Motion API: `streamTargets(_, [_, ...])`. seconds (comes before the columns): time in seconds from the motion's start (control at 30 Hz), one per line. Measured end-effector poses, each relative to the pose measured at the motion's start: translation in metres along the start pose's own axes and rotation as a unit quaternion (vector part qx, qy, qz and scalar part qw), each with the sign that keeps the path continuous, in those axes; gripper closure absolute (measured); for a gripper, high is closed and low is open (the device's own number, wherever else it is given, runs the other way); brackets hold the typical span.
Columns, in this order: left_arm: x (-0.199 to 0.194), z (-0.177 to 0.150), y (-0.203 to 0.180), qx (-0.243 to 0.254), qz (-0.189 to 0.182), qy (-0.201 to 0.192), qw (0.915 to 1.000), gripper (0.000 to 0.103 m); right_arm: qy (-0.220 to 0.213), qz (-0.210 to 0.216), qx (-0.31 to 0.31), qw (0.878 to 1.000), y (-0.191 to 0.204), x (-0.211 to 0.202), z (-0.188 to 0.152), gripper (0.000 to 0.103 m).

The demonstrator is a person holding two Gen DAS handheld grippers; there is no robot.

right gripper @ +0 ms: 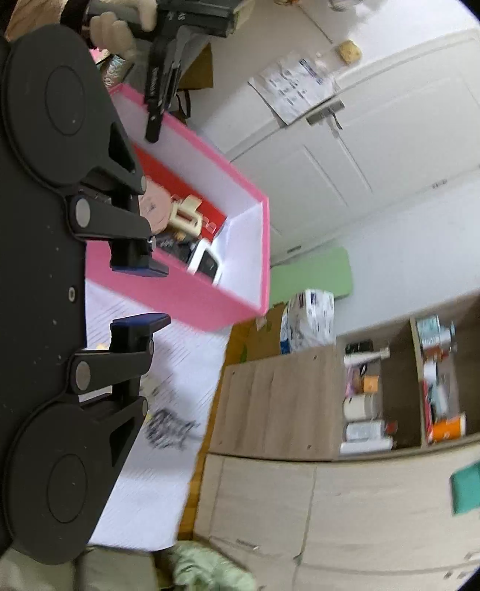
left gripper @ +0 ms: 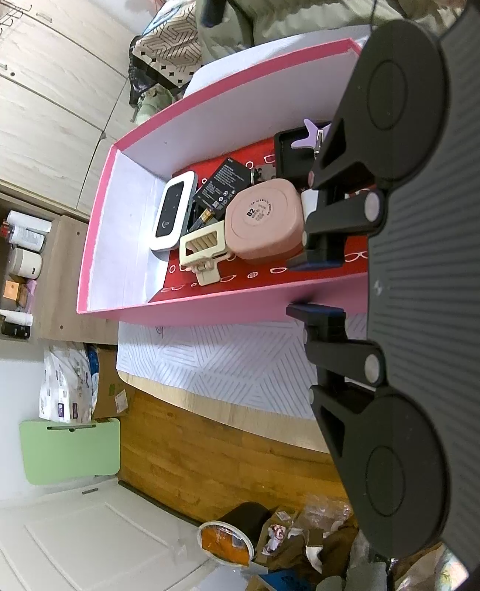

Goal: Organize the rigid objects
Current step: 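Move the right gripper back and grasp the yellow starfish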

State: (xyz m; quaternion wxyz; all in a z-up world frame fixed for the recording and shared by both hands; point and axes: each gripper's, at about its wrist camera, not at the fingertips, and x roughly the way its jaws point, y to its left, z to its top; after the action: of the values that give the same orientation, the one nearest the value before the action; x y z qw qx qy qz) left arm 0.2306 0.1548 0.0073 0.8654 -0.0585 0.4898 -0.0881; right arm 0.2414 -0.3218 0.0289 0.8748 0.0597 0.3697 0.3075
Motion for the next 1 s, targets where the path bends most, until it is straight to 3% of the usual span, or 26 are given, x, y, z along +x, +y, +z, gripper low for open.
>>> streamTargets(0.23, [0.002,0.001,-0.007,0.003,0.015,0.006,0.9999,0.086,-0.011,0.002,0.015,1.0,-0.031,0.009,-0.042,0.067])
streamTargets(0.47, [0.002,0.001,-0.007,0.001,0.019,0.007,0.9998,0.086,-0.001,-0.017,-0.028,0.999,-0.034,0.05,-0.068,0.054])
streamTargets(0.67, [0.001,0.001,-0.007,0.001,0.018,0.006,0.9998,0.086,-0.004,-0.053,-0.064,0.997,-0.034,0.084,-0.072,0.042])
streamTargets(1.0, [0.002,0.001,-0.008,0.004,0.018,0.006,0.9998,0.086,-0.009,-0.097,-0.082,0.992,-0.031,0.119,-0.07,0.037])
